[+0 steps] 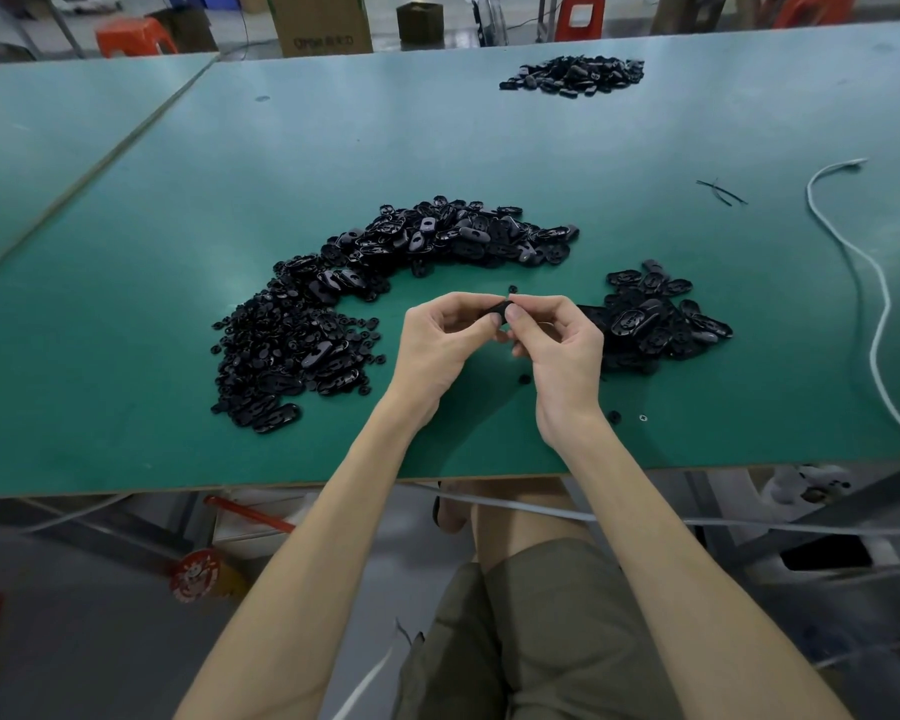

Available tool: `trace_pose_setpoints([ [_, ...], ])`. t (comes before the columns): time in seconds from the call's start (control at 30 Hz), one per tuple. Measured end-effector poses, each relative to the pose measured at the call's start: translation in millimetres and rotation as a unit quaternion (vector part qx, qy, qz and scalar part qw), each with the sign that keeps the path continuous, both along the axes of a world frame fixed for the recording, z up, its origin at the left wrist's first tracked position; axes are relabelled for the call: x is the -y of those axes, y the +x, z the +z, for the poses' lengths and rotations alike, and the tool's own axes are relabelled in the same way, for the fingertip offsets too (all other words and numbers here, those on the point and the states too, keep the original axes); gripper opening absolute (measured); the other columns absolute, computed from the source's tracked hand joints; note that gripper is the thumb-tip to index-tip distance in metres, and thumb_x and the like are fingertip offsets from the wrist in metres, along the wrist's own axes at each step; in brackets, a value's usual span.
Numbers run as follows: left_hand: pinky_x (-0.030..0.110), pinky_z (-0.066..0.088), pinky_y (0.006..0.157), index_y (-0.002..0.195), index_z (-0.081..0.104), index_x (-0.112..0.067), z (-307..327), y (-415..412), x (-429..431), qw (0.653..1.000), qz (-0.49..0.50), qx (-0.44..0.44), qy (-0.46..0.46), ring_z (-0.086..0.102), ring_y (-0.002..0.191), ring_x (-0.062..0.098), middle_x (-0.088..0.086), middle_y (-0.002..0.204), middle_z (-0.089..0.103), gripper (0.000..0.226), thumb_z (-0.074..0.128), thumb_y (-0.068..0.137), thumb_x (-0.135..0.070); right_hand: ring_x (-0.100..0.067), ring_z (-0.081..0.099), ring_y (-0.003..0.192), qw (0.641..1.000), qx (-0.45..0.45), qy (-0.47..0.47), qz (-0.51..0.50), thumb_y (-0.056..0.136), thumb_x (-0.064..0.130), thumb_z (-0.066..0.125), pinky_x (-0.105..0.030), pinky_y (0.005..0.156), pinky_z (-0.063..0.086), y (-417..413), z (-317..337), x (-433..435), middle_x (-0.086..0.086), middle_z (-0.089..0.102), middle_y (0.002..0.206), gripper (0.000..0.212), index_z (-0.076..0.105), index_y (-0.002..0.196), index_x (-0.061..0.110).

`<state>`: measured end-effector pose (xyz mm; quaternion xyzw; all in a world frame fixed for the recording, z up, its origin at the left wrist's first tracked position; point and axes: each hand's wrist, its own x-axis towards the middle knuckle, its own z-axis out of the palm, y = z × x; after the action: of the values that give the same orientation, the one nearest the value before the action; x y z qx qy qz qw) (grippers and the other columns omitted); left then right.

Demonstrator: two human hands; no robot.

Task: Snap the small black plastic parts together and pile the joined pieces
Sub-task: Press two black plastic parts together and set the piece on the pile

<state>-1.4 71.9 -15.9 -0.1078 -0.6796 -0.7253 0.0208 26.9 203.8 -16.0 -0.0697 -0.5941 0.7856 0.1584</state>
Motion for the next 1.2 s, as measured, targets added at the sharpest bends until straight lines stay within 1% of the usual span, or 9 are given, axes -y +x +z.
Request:
trace_pose_setpoints([
  [0.13, 0.019, 0.055, 0.080, 0.101, 0.077, -0.006, 2, 1, 0, 1.000, 0.016, 0.003, -0.016, 0.074, 0.085, 0.012, 0.004, 0.093, 0.079, 0.016, 0.070, 0.091, 0.005, -0.011, 0.071, 0.073, 1.000, 0.006, 0.012, 0.004, 0.091, -0.002, 0.073, -0.022, 0.062, 0.050, 0, 0, 2, 0.003, 0.075, 0.078, 0.009, 0.074, 0.093, 0.007],
  [0.43, 0.017, 0.054, 0.075, 0.092, 0.077, -0.009, 2, 2, -2, 0.998, 0.056, 0.003, -0.040, 0.073, 0.080, 0.010, -0.001, 0.086, 0.079, 0.021, 0.068, 0.086, 0.008, -0.006, 0.070, 0.070, 0.999, 0.016, 0.050, 0.012, 0.091, 0.000, 0.074, -0.019, 0.060, 0.049, 0, -1, 3, 0.004, 0.075, 0.075, 0.007, 0.073, 0.092, 0.007],
  [0.6, 0.021, 0.055, 0.082, 0.103, 0.079, -0.006, 2, 3, 0, 1.000, 0.015, -0.001, 0.005, 0.077, 0.087, 0.019, 0.007, 0.096, 0.080, 0.016, 0.076, 0.089, 0.001, -0.008, 0.067, 0.071, 1.000, 0.011, 0.015, -0.011, 0.094, 0.002, 0.073, -0.024, 0.064, 0.051, -1, -1, 0, 0.002, 0.074, 0.079, 0.008, 0.073, 0.095, 0.009],
  [0.7, 0.019, 0.054, 0.081, 0.104, 0.079, -0.008, 2, 2, 0, 1.000, 0.011, 0.000, 0.007, 0.077, 0.088, 0.018, 0.006, 0.097, 0.080, 0.017, 0.075, 0.090, 0.000, -0.008, 0.067, 0.071, 1.000, 0.011, 0.018, -0.015, 0.094, 0.003, 0.072, -0.023, 0.064, 0.051, -1, -2, 0, 0.003, 0.074, 0.079, 0.007, 0.073, 0.096, 0.010],
  [0.87, 0.023, 0.056, 0.083, 0.104, 0.078, -0.004, 1, 2, -3, 0.999, 0.034, -0.008, -0.018, 0.077, 0.087, 0.021, 0.007, 0.097, 0.080, 0.015, 0.072, 0.091, 0.003, -0.006, 0.067, 0.068, 0.999, 0.025, 0.025, -0.017, 0.095, 0.003, 0.072, -0.021, 0.063, 0.051, -3, -3, -1, 0.004, 0.073, 0.076, 0.007, 0.074, 0.095, 0.009],
  [1.0, 0.027, 0.058, 0.085, 0.105, 0.077, -0.003, 9, 5, -7, 0.996, 0.069, -0.023, -0.042, 0.077, 0.088, 0.019, 0.007, 0.098, 0.080, 0.015, 0.072, 0.092, 0.001, -0.006, 0.068, 0.074, 0.999, 0.025, 0.029, -0.012, 0.097, 0.005, 0.070, -0.021, 0.066, 0.053, -2, -3, 0, -0.002, 0.075, 0.092, 0.013, 0.072, 0.107, 0.011],
  [1.07, 0.027, 0.058, 0.085, 0.106, 0.078, -0.006, 22, 5, -15, 0.990, 0.097, -0.059, -0.089, 0.075, 0.091, 0.015, 0.001, 0.098, 0.079, 0.015, 0.072, 0.092, -0.002, -0.004, 0.068, 0.075, 0.999, 0.027, 0.037, -0.017, 0.098, 0.006, 0.069, -0.020, 0.068, 0.054, -3, -3, -1, -0.004, 0.074, 0.098, 0.016, 0.070, 0.112, 0.013],
  [1.13, 0.020, 0.054, 0.080, 0.103, 0.079, -0.015, 38, 3, -27, 0.979, 0.105, -0.100, -0.144, 0.072, 0.090, 0.007, -0.009, 0.094, 0.078, 0.017, 0.072, 0.091, -0.005, -0.005, 0.065, 0.070, 0.998, 0.026, 0.056, -0.016, 0.098, 0.004, 0.067, -0.022, 0.066, 0.053, -3, -3, 1, -0.002, 0.073, 0.094, 0.014, 0.070, 0.110, 0.011],
  [1.2, 0.012, 0.050, 0.078, 0.101, 0.080, -0.019, 54, 0, -43, 0.976, 0.069, -0.114, -0.172, 0.071, 0.088, 0.003, -0.013, 0.092, 0.078, 0.020, 0.073, 0.089, -0.006, -0.007, 0.056, 0.063, 0.991, 0.015, 0.135, -0.003, 0.097, 0.000, 0.064, -0.024, 0.061, 0.046, -4, -5, 2, 0.005, 0.068, 0.077, 0.008, 0.069, 0.097, 0.005],
])
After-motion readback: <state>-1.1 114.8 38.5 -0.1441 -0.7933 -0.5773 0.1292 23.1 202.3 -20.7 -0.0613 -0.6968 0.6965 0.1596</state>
